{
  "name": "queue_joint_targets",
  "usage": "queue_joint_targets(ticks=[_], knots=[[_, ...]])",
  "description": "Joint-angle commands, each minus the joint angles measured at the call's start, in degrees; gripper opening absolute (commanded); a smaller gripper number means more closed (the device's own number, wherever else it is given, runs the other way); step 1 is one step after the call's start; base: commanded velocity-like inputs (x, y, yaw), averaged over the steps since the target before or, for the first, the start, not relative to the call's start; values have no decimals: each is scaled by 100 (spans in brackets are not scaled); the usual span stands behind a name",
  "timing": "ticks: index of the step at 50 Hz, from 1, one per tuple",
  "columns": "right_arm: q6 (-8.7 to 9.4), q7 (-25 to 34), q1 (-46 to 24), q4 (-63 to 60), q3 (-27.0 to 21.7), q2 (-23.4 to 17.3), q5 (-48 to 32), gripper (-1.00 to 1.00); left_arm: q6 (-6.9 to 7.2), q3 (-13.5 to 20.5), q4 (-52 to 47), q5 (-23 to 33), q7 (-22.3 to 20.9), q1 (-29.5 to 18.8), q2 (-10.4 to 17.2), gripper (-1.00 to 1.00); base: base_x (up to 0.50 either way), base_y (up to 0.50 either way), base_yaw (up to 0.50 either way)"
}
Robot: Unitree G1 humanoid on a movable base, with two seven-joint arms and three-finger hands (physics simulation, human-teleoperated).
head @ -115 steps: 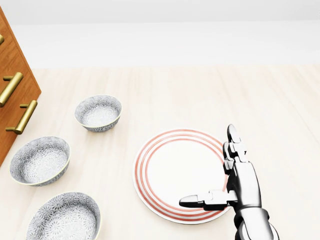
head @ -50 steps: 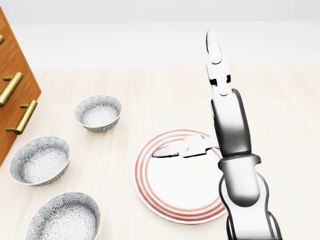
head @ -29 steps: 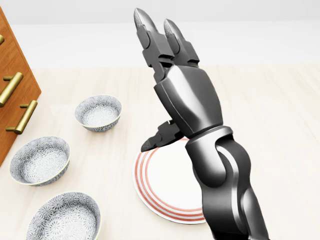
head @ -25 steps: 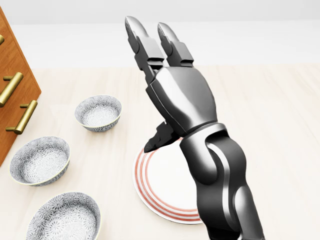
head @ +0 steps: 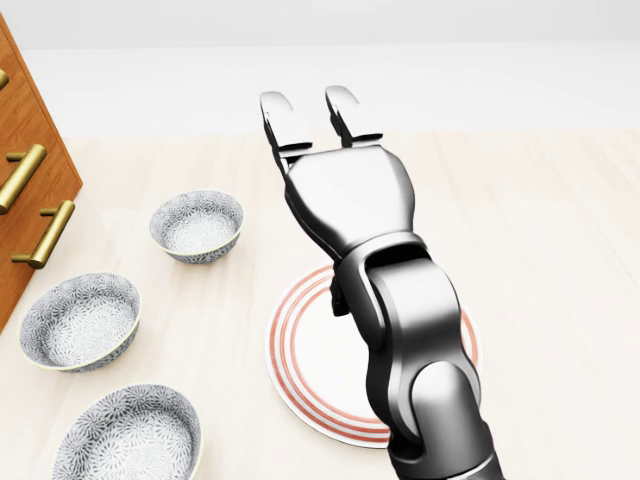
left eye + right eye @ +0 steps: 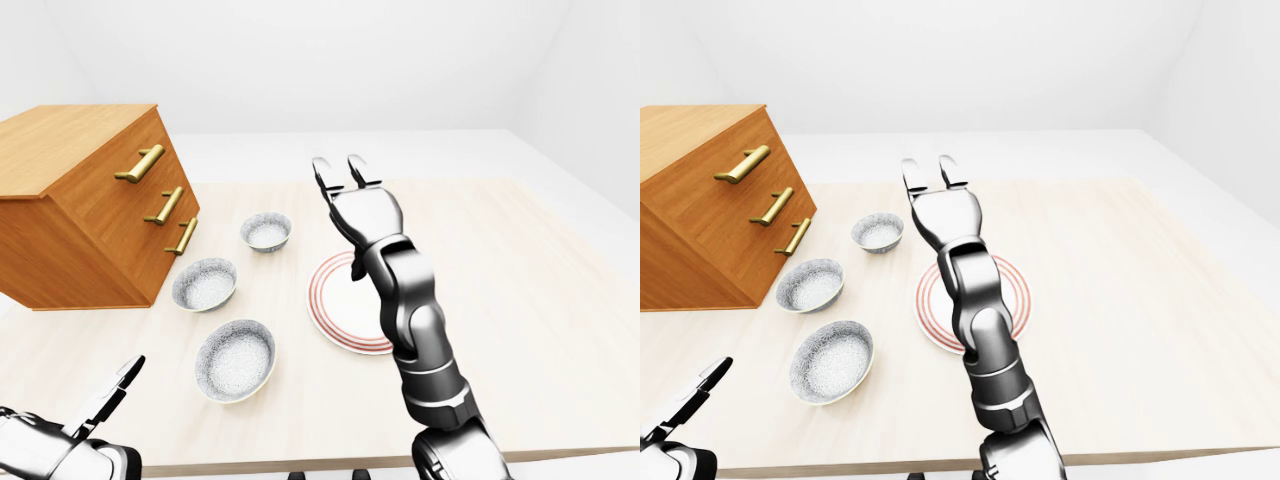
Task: Put the bowl at the front on the plate.
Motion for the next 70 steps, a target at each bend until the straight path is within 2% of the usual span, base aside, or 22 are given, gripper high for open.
queue_joint_targets(ticks=[1, 9, 13, 32, 41, 48, 52, 70], knots=[[0, 235, 40, 284, -45, 55, -719, 100, 0, 33, -127, -167, 0, 2, -34, 100, 0, 0, 0], [0, 223, 88, 453, -55, 126, -1034, 100, 0, 31, -118, -179, 0, -8, -28, 100, 0, 0, 0], [0, 338, 204, 267, -1, 202, -769, 100, 0, 43, -154, -200, 0, 5, -33, 100, 0, 0, 0], [0, 339, 203, 267, 8, 194, -762, 100, 0, 43, -153, -200, 0, 4, -33, 100, 0, 0, 0], [0, 949, 400, -211, 300, 463, -1322, 100, 0, 76, -273, -219, 0, 37, -59, 100, 0, 0, 0], [0, 949, 810, -833, 581, 680, -1998, 100, 0, 51, -95, -176, 0, -12, -34, 100, 0, 0, 0], [0, 949, 952, -764, 654, 873, -1790, 100, 0, 75, -143, -193, 0, -18, -33, 100, 0, 0, 0], [0, 524, 1671, -743, 1300, 1084, -1830, 100, 0, 73, -136, -183, 0, -7, -39, 100, 0, 0, 0]])
